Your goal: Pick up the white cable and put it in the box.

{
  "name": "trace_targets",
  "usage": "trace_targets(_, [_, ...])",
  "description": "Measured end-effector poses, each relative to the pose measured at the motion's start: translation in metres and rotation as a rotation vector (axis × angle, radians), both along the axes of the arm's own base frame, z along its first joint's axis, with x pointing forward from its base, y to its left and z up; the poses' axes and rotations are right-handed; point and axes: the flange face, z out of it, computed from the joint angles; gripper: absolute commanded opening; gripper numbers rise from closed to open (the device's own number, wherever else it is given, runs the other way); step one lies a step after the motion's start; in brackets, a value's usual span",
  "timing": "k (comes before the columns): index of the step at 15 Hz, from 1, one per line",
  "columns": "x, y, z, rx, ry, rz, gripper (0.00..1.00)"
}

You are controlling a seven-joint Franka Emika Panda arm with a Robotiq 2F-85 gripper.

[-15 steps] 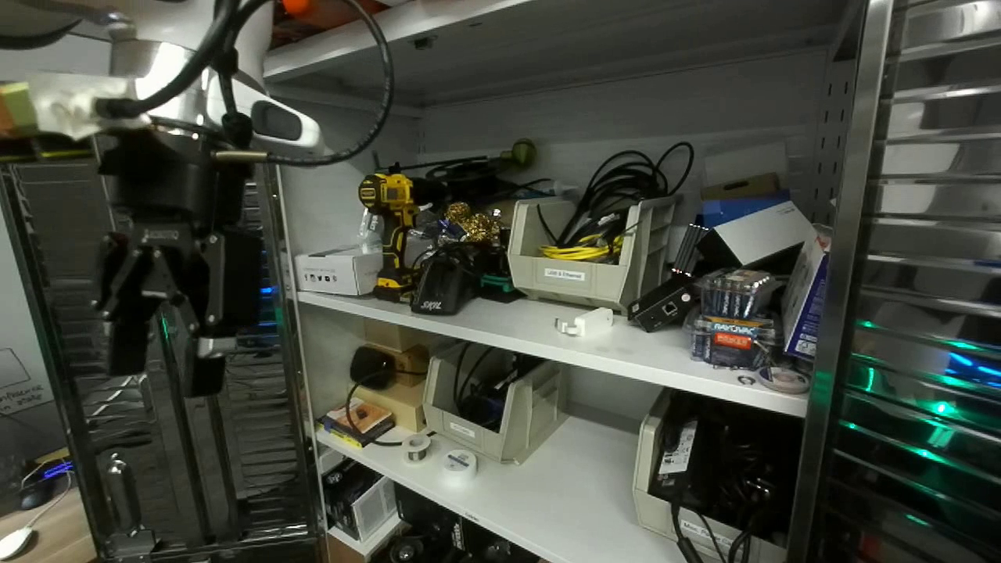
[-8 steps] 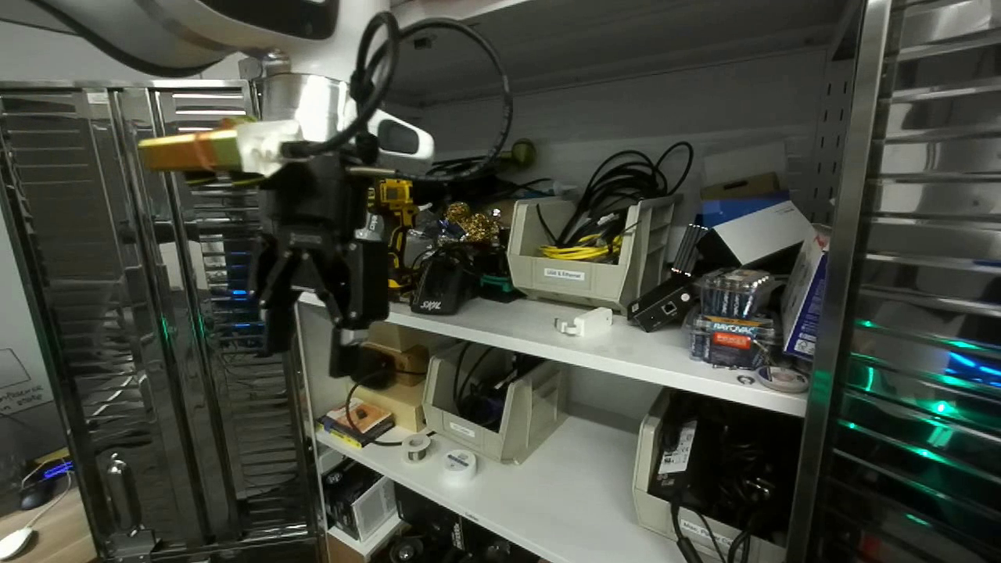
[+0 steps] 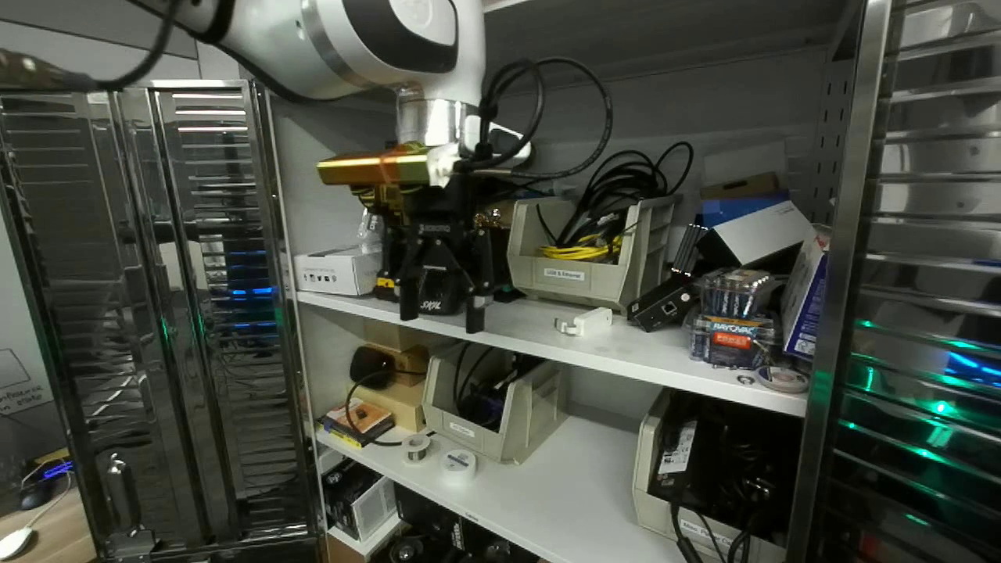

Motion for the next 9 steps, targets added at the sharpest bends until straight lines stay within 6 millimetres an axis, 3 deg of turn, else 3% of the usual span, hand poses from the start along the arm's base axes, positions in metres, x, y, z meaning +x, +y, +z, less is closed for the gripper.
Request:
trace_targets(4, [0.046,-0.015,0.003,-0.086,-0.115,0.018,1.0])
trace_targets(9, [0.07,-0.044,0.006,-0.112,-0.197,-0.015,1.0])
